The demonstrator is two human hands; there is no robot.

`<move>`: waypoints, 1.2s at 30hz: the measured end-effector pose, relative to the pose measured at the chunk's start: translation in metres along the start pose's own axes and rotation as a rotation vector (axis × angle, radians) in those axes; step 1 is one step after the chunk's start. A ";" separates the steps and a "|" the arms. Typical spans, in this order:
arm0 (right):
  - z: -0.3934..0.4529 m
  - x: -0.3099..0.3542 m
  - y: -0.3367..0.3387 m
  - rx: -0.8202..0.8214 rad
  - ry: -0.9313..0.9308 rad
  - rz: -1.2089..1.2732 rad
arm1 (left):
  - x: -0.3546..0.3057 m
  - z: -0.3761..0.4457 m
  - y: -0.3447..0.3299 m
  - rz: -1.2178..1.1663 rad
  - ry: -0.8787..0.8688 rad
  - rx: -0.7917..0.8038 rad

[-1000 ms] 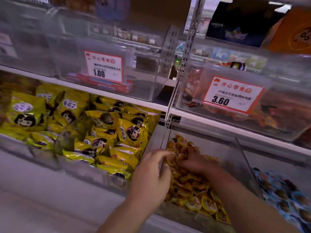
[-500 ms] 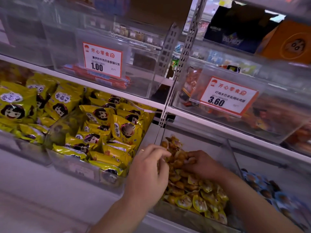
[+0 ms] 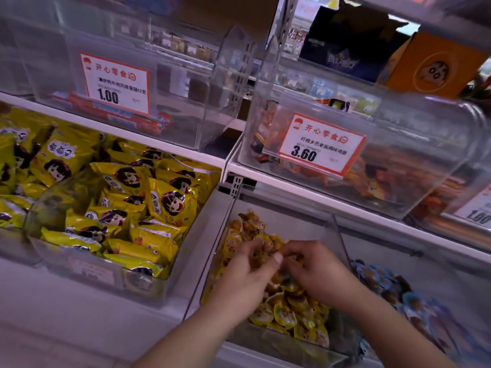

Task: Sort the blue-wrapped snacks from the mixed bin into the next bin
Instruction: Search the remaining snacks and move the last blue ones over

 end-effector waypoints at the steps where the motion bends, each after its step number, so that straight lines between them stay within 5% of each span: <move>1: -0.001 0.004 -0.002 -0.024 0.004 -0.032 | 0.000 0.003 0.002 0.026 -0.009 0.009; 6: -0.001 0.004 -0.003 -0.082 -0.026 0.149 | 0.003 0.012 0.017 0.179 -0.119 0.006; 10: 0.008 -0.003 -0.009 0.058 0.031 0.252 | -0.002 0.000 0.015 0.688 -0.428 -0.029; 15: 0.023 -0.020 -0.022 0.258 -0.005 -0.187 | 0.004 -0.009 0.012 1.264 -0.348 0.057; 22: 0.023 -0.020 -0.021 0.088 -0.025 -0.246 | -0.004 -0.008 0.017 0.793 -0.364 0.014; 26: 0.016 0.005 -0.009 -0.023 -0.076 0.527 | -0.010 -0.013 0.018 0.595 -0.443 0.041; 30: 0.012 0.030 -0.001 0.215 0.017 0.861 | -0.024 -0.016 0.027 0.791 -0.710 0.001; 32: 0.016 0.028 -0.004 0.256 -0.030 0.750 | -0.033 -0.014 0.040 0.857 -0.823 -0.129; 36: 0.022 0.013 -0.045 0.274 -0.051 -0.046 | -0.034 -0.010 0.064 0.702 -0.749 -0.276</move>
Point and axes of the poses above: each hand's wrist, its own z-axis towards the middle knuckle, its own y-axis out of the back of the hand, x = y × z, the point moved 1 cm from there along z, towards the middle knuckle, and after that the axes turned 12 degrees about -z, right-handed, at the moved point
